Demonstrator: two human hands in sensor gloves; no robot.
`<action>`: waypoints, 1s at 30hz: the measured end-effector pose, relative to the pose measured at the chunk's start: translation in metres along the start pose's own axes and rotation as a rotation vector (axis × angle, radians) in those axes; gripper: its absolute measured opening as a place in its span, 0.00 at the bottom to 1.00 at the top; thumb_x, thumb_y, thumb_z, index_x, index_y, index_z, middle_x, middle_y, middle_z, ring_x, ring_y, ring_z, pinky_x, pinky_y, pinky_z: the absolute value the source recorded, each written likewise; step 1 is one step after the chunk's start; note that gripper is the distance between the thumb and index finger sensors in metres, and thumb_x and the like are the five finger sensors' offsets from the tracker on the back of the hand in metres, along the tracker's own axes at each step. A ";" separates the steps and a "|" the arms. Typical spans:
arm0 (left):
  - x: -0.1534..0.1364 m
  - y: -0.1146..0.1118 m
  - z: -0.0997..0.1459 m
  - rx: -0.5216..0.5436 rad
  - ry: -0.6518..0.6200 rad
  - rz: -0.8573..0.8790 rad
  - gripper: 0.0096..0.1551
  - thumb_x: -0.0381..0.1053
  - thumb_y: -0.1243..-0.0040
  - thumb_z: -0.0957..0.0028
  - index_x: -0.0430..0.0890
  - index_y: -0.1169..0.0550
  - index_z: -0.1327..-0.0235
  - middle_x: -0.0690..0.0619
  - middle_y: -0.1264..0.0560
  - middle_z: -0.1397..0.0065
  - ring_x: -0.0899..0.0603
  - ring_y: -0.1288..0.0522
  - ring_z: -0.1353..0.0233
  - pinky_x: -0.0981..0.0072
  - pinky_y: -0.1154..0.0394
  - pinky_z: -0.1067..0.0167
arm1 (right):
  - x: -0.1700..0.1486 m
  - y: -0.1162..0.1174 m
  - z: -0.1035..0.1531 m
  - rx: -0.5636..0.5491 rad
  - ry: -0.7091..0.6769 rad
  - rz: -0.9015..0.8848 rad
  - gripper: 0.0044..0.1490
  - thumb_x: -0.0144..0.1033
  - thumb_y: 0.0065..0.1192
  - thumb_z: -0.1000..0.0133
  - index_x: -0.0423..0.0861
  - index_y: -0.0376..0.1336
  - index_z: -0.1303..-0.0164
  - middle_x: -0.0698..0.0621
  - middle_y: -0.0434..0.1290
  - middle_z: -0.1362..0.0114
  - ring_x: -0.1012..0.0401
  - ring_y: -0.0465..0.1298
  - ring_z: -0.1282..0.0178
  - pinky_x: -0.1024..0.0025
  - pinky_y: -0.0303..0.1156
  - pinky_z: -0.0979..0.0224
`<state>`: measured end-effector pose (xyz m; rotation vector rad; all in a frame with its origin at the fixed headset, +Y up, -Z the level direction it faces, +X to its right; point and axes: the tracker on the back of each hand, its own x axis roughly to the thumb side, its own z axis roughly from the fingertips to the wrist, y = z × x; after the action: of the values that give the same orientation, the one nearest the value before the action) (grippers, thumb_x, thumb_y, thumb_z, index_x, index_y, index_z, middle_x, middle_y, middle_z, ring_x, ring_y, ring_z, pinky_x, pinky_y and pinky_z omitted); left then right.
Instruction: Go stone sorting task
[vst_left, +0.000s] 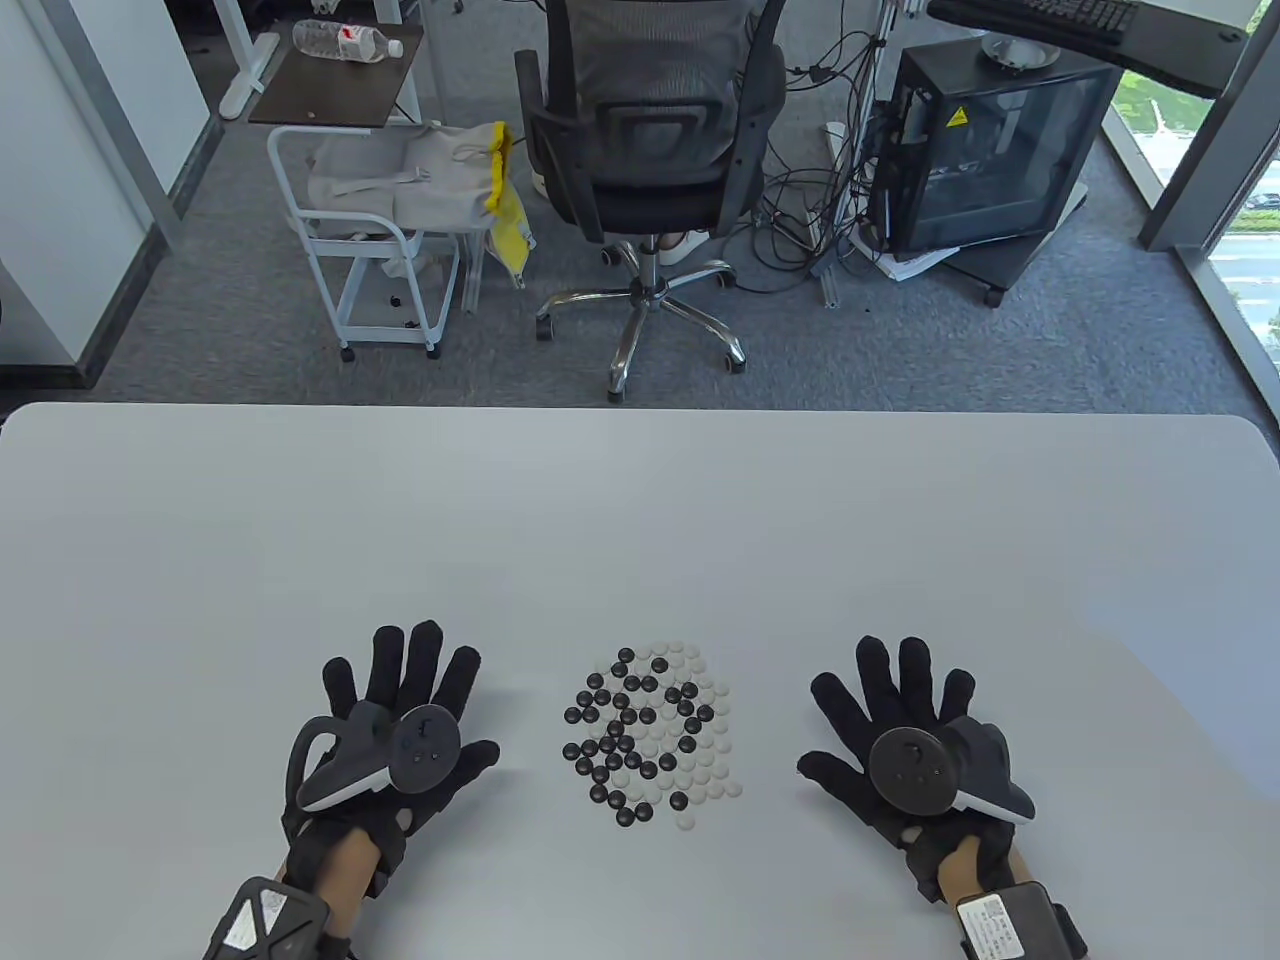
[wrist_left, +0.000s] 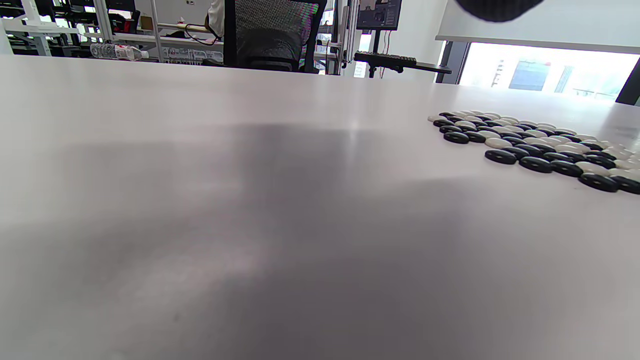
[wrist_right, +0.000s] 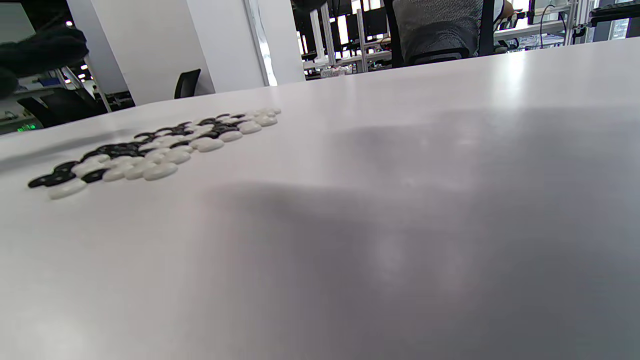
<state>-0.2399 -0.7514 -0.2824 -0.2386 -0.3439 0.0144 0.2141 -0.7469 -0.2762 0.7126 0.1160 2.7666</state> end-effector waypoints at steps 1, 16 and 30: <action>0.000 0.000 0.000 0.000 0.002 0.002 0.54 0.72 0.64 0.41 0.48 0.67 0.15 0.35 0.80 0.18 0.25 0.82 0.25 0.16 0.77 0.45 | 0.001 -0.003 -0.002 -0.008 -0.008 -0.030 0.50 0.62 0.40 0.35 0.37 0.56 0.14 0.21 0.34 0.14 0.25 0.23 0.24 0.12 0.22 0.40; -0.003 -0.003 -0.002 -0.017 0.009 0.010 0.54 0.72 0.63 0.41 0.48 0.66 0.15 0.36 0.80 0.18 0.26 0.82 0.25 0.16 0.78 0.45 | 0.046 -0.021 -0.156 0.442 0.050 -0.143 0.45 0.58 0.40 0.35 0.38 0.68 0.24 0.24 0.38 0.12 0.25 0.27 0.22 0.12 0.27 0.35; 0.000 -0.006 -0.003 -0.014 -0.007 0.003 0.54 0.72 0.63 0.41 0.48 0.66 0.15 0.36 0.80 0.18 0.26 0.82 0.25 0.16 0.77 0.45 | 0.011 0.019 -0.187 0.467 0.171 -0.165 0.45 0.58 0.39 0.36 0.39 0.67 0.22 0.24 0.37 0.13 0.25 0.27 0.22 0.12 0.27 0.36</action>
<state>-0.2393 -0.7573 -0.2836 -0.2530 -0.3507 0.0152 0.1091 -0.7635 -0.4317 0.5356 0.8363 2.6535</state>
